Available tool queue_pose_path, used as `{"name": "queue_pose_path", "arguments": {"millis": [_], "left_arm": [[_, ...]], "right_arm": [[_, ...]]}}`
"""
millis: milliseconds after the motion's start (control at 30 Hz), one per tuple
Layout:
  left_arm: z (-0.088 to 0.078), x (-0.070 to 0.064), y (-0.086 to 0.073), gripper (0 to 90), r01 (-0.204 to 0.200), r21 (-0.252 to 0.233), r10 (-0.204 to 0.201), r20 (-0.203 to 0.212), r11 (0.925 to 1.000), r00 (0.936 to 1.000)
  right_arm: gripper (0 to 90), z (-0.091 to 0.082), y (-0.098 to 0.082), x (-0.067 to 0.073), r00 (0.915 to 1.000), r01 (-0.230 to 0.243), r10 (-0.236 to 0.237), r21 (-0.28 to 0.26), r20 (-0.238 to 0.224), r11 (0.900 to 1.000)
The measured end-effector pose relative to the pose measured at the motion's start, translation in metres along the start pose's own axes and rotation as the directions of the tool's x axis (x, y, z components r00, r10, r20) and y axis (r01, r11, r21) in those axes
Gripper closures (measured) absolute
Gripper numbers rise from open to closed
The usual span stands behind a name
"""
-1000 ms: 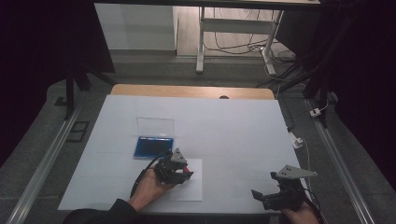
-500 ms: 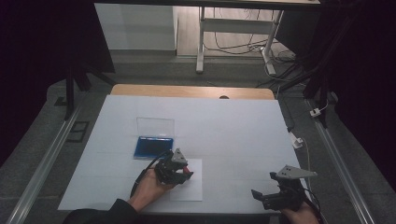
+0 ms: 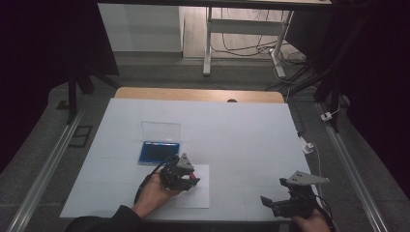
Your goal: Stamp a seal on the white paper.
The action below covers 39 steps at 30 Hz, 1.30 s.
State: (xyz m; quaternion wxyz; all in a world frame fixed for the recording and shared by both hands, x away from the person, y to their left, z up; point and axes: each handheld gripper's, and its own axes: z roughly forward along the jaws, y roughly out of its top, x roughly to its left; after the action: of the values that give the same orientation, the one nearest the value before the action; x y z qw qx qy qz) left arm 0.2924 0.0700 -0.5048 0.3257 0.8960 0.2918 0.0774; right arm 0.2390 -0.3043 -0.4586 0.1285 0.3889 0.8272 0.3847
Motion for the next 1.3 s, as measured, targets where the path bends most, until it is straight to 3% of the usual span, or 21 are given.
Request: {"name": "queue_pose_path", "arguments": {"millis": [533, 1300], "left_arm": [[-0.017, 0.001, 0.004, 58.4, -0.006, -0.055, 0.007, 0.011, 0.9985, 0.9999], [-0.037, 0.013, 0.002, 58.4, 0.043, -0.107, -0.044, -0.003, 0.9933, 0.999]], "right_arm": [[2.3, 0.0, 0.0, 0.0, 1.0, -0.004, 0.004, -0.002, -0.002, 1.0], [2.3, -0.001, 0.0, -0.001, 1.0, -0.006, 0.006, -0.012, -0.008, 1.0]]}}
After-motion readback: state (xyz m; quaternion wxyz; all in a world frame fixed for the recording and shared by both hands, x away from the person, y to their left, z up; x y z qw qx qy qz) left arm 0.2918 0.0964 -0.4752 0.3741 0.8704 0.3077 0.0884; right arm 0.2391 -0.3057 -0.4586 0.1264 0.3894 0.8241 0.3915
